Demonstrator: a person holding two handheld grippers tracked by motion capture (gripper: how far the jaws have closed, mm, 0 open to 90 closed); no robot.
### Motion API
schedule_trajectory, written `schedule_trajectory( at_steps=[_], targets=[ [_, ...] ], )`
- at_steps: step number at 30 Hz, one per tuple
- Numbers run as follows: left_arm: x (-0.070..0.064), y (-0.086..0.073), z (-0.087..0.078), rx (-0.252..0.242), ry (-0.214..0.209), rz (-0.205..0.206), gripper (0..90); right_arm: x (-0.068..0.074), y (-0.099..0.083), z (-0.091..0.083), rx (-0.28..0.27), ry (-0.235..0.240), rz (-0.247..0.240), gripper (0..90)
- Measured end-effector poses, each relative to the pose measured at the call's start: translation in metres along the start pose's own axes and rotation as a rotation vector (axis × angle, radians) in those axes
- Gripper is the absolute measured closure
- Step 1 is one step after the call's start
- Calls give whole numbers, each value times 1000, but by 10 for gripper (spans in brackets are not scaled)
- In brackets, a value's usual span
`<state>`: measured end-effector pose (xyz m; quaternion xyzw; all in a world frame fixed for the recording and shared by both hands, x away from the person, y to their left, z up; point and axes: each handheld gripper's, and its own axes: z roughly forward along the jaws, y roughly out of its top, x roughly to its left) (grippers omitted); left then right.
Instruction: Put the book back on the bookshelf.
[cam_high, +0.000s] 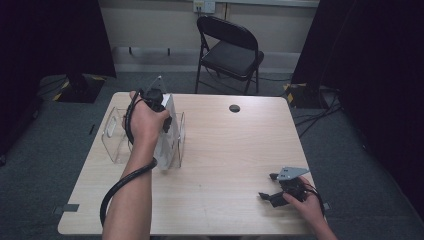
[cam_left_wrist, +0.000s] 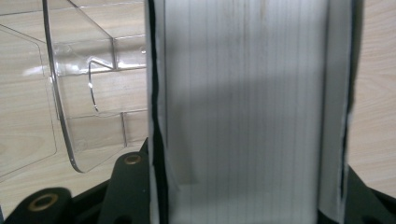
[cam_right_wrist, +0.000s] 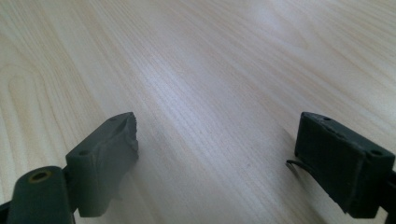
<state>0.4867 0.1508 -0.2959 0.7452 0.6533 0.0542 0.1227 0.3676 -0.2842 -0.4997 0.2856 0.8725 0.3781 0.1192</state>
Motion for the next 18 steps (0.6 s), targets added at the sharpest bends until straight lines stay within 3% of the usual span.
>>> schedule_trajectory(
  at_steps=[8,11,18],
  targets=[
    [-2,3,4,-6,4,-14,529,0,0,0,-1,0,0,124],
    [-3,5,5,-2,26,-3,529,0,0,0,-1,0,-1,124],
    [-3,7,7,-2,20,-8,529,0,0,0,-1,0,-1,123]
  ],
)
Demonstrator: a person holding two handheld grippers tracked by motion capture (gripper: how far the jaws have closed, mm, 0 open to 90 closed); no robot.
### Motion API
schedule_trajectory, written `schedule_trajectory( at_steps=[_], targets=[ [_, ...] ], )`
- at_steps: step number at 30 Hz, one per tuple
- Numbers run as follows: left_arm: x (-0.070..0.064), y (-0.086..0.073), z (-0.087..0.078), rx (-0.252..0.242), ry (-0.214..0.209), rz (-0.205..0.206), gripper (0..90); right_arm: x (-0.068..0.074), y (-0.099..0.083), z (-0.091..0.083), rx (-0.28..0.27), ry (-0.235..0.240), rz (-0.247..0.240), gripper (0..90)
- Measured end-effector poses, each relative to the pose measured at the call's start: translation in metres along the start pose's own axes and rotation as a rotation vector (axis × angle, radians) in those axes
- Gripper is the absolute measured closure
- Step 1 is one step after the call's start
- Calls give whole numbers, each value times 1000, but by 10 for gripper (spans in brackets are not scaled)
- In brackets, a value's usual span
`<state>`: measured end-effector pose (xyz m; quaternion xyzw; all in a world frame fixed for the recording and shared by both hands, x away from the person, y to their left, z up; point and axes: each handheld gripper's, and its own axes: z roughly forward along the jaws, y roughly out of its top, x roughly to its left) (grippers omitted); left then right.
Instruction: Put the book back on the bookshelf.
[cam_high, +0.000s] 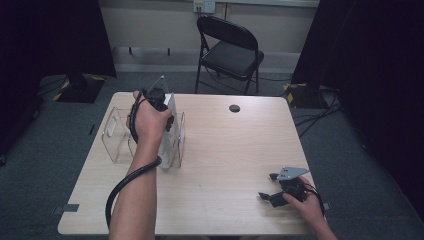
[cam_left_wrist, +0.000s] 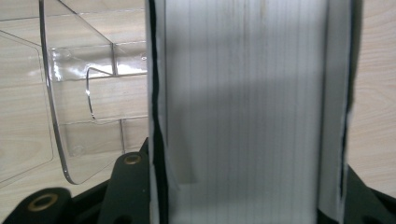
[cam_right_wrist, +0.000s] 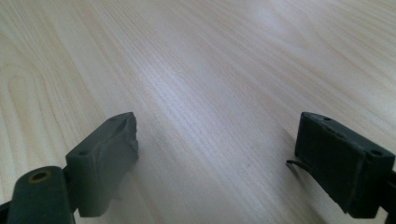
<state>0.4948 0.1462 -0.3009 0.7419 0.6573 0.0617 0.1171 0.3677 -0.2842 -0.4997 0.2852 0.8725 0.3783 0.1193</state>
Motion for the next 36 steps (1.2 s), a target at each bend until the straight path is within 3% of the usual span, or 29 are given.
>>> schedule_trajectory(
  at_steps=[14,16,21,28,36],
  targets=[
    [-3,4,9,9,13,10,529,0,0,0,0,1,0,123],
    [-4,4,10,3,3,-13,528,0,0,0,0,1,-1,123],
    [-5,5,12,15,10,1,528,0,0,0,0,3,-2,123],
    [-5,5,14,7,0,-22,528,-1,0,0,1,4,-4,122],
    [-7,4,15,-6,14,-13,527,-1,1,0,3,3,-6,120]
  ],
)
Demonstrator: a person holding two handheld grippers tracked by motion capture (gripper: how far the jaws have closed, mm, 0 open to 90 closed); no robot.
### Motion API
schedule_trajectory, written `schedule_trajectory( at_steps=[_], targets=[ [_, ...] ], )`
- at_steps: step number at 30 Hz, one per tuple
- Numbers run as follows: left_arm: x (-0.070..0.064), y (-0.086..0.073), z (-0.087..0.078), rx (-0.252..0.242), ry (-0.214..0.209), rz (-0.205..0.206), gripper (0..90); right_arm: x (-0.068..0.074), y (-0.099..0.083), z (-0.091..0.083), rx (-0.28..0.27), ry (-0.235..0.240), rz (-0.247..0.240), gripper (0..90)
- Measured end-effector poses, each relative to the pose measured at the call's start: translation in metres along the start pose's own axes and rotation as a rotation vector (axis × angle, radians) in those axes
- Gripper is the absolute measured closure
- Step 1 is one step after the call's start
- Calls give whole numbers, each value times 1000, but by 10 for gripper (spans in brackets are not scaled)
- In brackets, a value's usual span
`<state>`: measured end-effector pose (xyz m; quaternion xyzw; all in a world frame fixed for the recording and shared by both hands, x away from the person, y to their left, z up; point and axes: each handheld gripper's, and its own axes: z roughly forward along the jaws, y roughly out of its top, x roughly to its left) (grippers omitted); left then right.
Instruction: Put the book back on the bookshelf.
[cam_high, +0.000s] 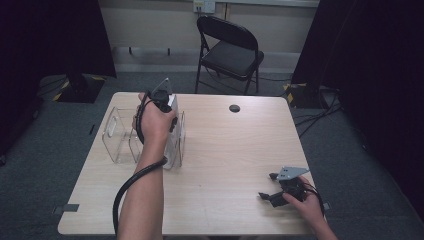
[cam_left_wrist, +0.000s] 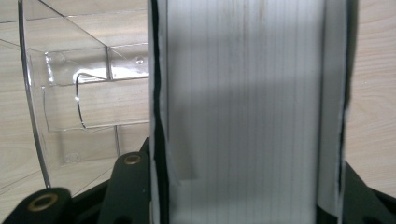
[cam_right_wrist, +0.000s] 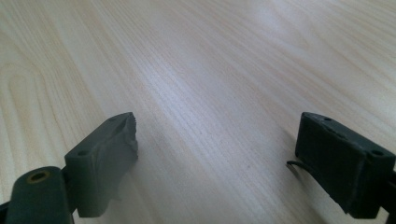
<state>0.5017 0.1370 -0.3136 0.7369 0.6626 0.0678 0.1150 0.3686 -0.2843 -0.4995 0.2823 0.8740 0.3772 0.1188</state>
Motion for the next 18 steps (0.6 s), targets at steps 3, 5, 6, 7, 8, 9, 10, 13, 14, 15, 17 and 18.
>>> schedule_trajectory(
  at_steps=[3,5,6,7,8,9,10,13,14,15,17,18],
  targets=[
    [0,-1,0,-8,1,-2,527,0,0,0,0,0,0,120],
    [-1,-1,0,-10,4,-4,526,0,0,0,0,0,0,120],
    [-1,-1,0,-11,11,1,526,0,0,0,0,0,0,120],
    [-2,-1,1,-15,8,-7,525,0,0,0,0,0,0,120],
    [-2,-1,0,-11,6,0,525,0,0,0,0,0,0,120],
    [-2,-1,0,-12,9,5,524,0,0,0,0,0,-1,120],
    [-2,-2,0,-13,8,8,524,0,0,0,0,0,0,120],
    [-1,-3,0,-21,4,5,521,0,0,0,0,0,0,120],
    [-1,-3,0,-25,3,4,519,0,0,0,0,0,0,120],
    [-1,-4,0,-32,2,4,518,0,0,0,0,0,0,120],
    [0,-4,0,-37,-6,13,516,0,0,0,-2,1,1,120],
    [0,-5,0,-42,1,11,514,0,0,0,-2,0,1,120]
  ],
)
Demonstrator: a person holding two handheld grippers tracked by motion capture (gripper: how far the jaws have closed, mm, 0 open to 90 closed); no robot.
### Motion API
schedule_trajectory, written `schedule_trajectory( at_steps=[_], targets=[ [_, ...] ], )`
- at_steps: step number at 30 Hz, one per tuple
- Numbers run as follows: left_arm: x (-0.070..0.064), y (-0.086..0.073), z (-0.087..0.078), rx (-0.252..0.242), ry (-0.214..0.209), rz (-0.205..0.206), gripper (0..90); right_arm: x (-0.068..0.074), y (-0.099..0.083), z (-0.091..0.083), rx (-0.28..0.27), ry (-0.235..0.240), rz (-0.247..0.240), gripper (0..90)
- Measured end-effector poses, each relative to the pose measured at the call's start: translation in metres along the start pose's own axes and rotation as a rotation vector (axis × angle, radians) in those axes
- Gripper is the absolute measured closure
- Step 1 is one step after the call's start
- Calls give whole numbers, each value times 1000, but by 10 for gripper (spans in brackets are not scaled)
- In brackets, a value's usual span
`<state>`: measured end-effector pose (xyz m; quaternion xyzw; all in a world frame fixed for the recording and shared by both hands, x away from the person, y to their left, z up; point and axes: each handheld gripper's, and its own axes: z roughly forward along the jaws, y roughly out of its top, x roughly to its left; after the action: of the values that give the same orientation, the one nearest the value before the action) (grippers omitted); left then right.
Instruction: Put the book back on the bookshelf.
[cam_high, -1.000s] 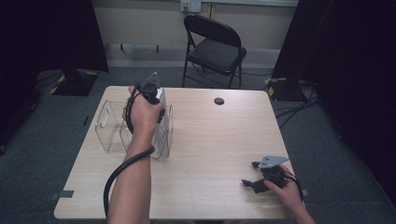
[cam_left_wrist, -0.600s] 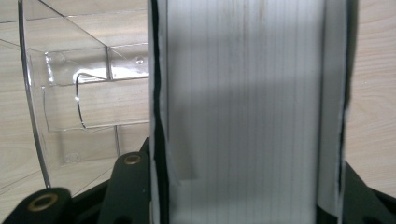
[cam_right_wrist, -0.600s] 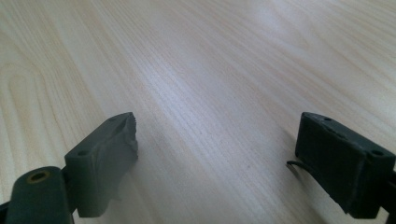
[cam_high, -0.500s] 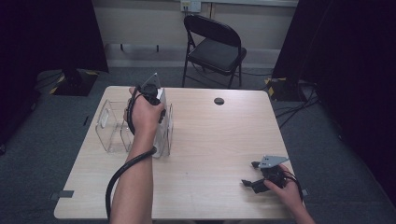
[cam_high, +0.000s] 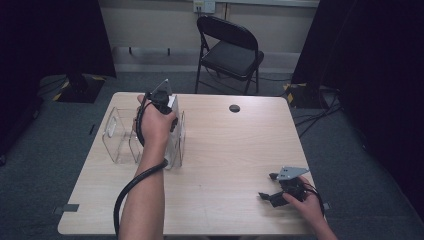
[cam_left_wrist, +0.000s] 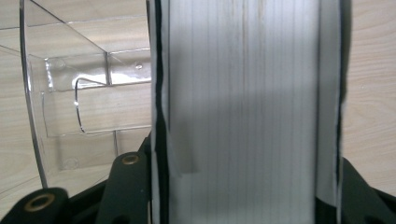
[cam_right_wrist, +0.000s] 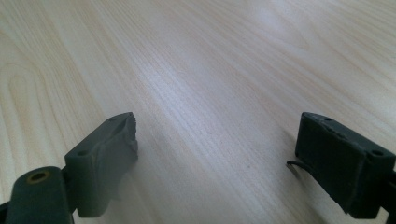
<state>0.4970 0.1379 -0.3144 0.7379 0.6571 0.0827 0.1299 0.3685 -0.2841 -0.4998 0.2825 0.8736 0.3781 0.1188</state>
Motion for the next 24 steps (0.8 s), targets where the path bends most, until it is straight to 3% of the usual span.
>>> schedule_trajectory(
  at_steps=[20,24],
  targets=[
    [5,-6,-4,-62,-44,14,470,0,0,0,1,1,0,120],
    [5,-7,-6,-73,-45,39,442,0,0,0,1,1,0,120]
  ],
)
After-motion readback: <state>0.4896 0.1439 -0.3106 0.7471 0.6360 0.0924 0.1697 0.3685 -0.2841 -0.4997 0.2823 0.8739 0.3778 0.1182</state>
